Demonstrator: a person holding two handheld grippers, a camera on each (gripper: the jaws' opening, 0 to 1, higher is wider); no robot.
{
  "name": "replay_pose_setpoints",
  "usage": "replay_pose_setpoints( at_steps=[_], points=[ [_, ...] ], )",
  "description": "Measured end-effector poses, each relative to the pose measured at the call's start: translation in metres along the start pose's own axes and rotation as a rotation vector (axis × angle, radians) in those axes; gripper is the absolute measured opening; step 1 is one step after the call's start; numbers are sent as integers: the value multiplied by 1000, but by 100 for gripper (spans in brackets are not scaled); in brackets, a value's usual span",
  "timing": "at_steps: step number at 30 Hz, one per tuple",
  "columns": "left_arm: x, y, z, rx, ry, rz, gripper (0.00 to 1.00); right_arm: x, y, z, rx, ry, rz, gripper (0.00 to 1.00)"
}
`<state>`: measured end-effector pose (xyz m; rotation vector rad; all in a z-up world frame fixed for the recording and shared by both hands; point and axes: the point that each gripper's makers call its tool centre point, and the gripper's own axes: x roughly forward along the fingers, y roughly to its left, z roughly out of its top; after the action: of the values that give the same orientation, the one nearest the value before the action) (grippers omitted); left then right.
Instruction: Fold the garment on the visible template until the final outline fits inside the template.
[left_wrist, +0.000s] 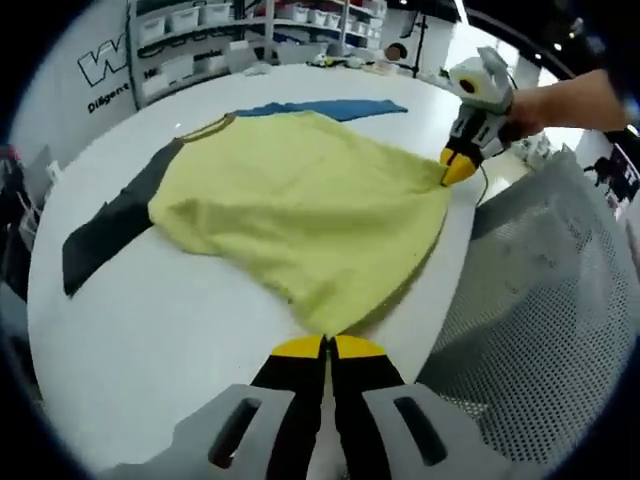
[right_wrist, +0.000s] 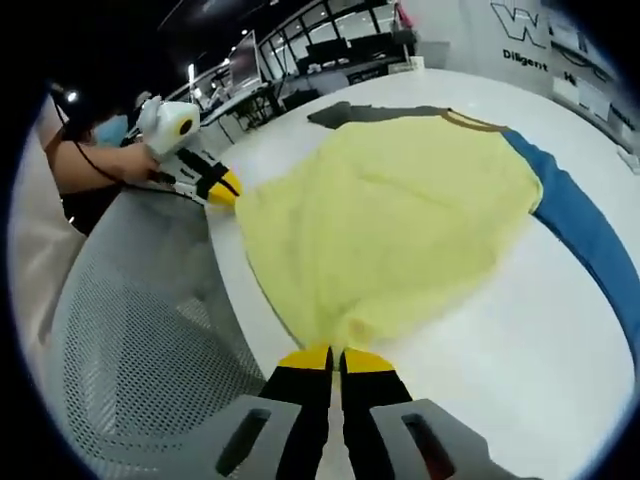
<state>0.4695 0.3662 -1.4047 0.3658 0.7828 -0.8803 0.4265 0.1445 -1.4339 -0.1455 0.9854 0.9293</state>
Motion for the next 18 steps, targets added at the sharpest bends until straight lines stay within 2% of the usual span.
replay_pose_setpoints(
  at_steps=[2,6,9,10,11,12,13,14,16,18],
  points=[
    [-14,2,13,87,-12,21,5,0,2,2,-2,-5,5,0],
    [-34,-3,28,185,-32,39,5,-2,6,8,-2,-17,13,0],
    [-44,-19,35,369,-25,32,5,-2,6,5,-18,-3,10,0],
    [-43,-25,33,400,-11,13,5,-2,5,5,-20,-1,7,0],
    [-36,-32,19,431,48,-20,5,-2,4,3,-21,4,3,0],
    [-31,-32,10,459,86,-18,5,-3,4,2,-20,7,1,0],
    [-25,-31,4,479,99,-16,5,-4,3,1,-19,7,0,0],
    [-17,-35,-7,459,126,-44,5,-5,3,1,-17,5,-1,0],
    [-8,-38,-18,386,141,-76,5,-7,2,1,-22,8,-7,0],
    [-5,-41,-28,324,171,-110,6,-8,1,0,-23,12,-11,0]
  ],
)
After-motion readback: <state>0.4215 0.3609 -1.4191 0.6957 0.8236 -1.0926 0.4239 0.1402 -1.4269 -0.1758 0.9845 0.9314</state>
